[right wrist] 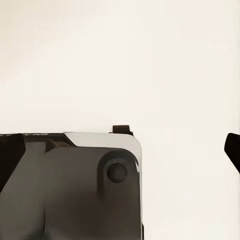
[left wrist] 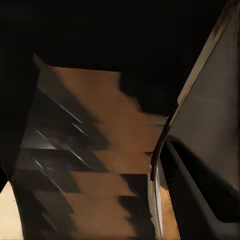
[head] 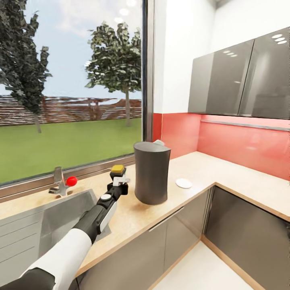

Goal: Set up a coffee station on the kitchen countertop: keep the coffee maker on the countertop, move the bottle of coffee from the kitchen shelf to the counter next to the coffee maker, place a paper coffee filter on top of the coffee maker, put the saucer next to the coffee maker with the coffee cup on the saucer, and place the electric kettle next to the coffee maker.

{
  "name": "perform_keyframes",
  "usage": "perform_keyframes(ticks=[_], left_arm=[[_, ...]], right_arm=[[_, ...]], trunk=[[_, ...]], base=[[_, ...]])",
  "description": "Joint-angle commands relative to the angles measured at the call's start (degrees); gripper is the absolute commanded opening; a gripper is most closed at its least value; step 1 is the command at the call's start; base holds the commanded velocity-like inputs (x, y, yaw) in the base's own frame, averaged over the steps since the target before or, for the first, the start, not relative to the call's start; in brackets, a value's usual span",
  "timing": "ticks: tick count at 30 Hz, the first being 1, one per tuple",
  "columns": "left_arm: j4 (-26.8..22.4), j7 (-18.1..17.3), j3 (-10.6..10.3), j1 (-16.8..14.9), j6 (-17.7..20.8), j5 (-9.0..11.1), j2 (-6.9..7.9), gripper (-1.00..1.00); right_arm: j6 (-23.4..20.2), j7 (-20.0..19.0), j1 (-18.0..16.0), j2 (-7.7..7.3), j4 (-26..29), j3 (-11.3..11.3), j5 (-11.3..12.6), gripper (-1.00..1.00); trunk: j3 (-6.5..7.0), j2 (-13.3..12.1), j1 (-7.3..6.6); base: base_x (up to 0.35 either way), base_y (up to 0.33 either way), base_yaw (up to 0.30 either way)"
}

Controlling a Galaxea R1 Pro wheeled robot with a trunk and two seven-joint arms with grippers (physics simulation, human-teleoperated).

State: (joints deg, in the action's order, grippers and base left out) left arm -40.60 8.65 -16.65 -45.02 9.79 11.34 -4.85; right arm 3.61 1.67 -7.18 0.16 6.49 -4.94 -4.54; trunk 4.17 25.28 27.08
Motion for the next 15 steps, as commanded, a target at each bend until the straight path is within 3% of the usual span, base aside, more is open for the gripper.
perform_keyframes(ticks=[1,4,9,15], left_arm=[[-0.1,0.4,-0.3,0.0,0.1,0.5,0.07,-1.0],[-0.1,0.4,-0.1,0.8,-0.7,0.5,0.36,-1.0],[-0.1,0.7,0.1,1.5,-1.0,0.5,2.27,-1.0],[-0.1,2.7,0.0,2.9,-1.0,0.6,2.43,-1.0]], right_arm=[[0.2,0.0,0.0,0.02,-0.1,-0.5,-0.5,1.0],[0.2,0.0,0.0,0.02,-0.1,-0.4,-0.5,1.0],[0.3,0.0,0.0,0.1,-0.1,-0.4,-0.5,1.0],[0.2,0.0,0.0,0.11,-0.2,-0.5,-0.5,1.0]], trunk=[[-0.02,0.0,0.02],[-0.02,0.0,0.02],[-0.02,0.0,0.02],[-0.02,0.0,0.02]], base=[[0.014,-0.093,0.0],[0.006,-0.041,0.0],[0.001,-0.005,0.0],[0.12,0.0,0.0]])
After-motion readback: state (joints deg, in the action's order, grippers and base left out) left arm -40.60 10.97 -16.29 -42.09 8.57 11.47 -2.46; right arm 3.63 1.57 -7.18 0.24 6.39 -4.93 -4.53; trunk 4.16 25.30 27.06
